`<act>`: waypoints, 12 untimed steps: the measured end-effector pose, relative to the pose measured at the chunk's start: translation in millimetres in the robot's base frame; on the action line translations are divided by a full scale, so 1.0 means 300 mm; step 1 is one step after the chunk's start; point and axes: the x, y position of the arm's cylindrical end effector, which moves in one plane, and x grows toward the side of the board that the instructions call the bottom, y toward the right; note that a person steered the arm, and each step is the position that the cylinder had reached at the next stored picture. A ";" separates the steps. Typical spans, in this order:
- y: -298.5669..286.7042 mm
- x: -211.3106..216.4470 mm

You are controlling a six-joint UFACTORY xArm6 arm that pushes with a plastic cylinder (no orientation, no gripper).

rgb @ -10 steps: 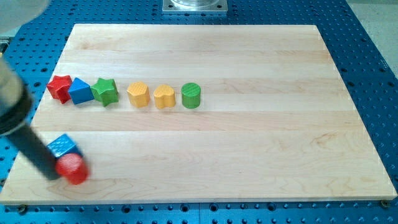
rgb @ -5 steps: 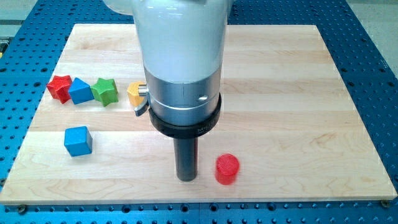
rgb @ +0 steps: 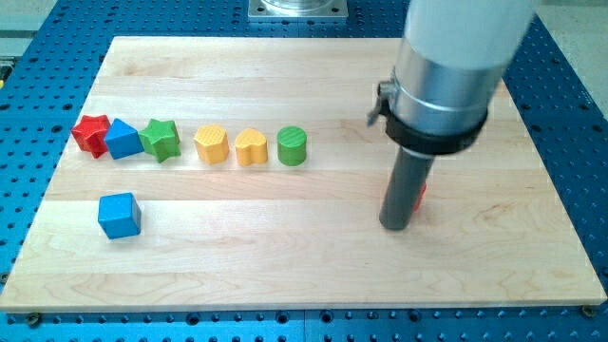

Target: Place the red circle right side of the green circle

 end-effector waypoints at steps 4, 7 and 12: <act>0.004 -0.067; -0.092 -0.184; -0.103 -0.219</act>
